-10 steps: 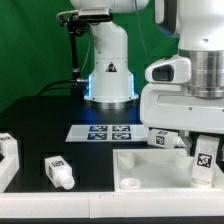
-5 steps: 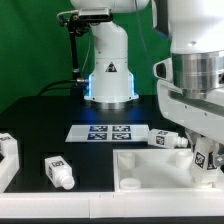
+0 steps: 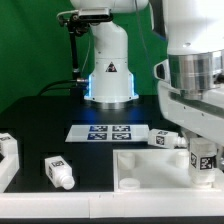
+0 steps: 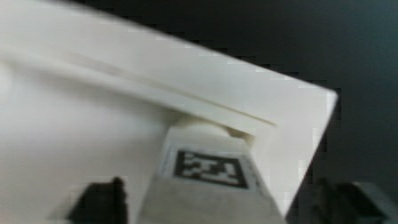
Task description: Assemble one leg
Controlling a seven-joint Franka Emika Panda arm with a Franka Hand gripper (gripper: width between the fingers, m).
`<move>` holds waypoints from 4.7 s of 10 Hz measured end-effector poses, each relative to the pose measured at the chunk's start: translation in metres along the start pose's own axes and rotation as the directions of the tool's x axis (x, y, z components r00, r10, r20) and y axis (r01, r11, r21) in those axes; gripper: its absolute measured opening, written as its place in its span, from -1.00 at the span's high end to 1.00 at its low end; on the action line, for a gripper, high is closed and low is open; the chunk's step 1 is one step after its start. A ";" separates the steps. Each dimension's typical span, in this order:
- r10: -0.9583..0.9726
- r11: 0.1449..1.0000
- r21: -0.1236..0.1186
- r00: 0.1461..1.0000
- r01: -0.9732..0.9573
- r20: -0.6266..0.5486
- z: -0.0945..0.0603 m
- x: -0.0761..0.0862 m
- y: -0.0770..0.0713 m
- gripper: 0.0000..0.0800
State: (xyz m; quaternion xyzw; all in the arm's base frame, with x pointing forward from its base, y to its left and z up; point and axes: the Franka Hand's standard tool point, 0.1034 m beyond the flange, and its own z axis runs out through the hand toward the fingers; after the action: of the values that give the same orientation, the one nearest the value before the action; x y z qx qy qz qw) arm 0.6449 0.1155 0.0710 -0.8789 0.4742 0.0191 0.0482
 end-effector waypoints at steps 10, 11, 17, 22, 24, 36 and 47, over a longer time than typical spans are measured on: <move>-0.748 0.664 -0.050 0.662 0.746 -0.057 0.000 -0.001 0.005 -0.30; -0.748 0.664 -0.050 0.661 0.746 -0.056 0.000 -0.001 0.005 0.05; -0.295 0.955 0.003 0.954 0.295 -0.056 0.001 -0.001 0.006 0.29; 0.400 0.913 0.063 0.915 -0.403 0.052 0.003 -0.004 0.003 0.29; 0.385 0.919 0.064 0.921 -0.388 0.053 0.003 -0.005 0.003 0.02; -0.774 0.633 -0.057 0.629 0.772 -0.075 -0.003 0.003 -0.003 -0.35; 0.411 0.911 0.050 0.912 -0.410 -0.003 0.000 0.012 0.010 0.28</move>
Offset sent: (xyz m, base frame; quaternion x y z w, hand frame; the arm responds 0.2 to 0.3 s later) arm 0.0000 0.0000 0.0000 0.0000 0.0000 -0.1938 0.9810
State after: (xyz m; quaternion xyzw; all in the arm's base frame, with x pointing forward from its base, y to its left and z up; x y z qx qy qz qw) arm 0.6432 0.1000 0.0698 -0.7585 0.6488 0.0116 0.0610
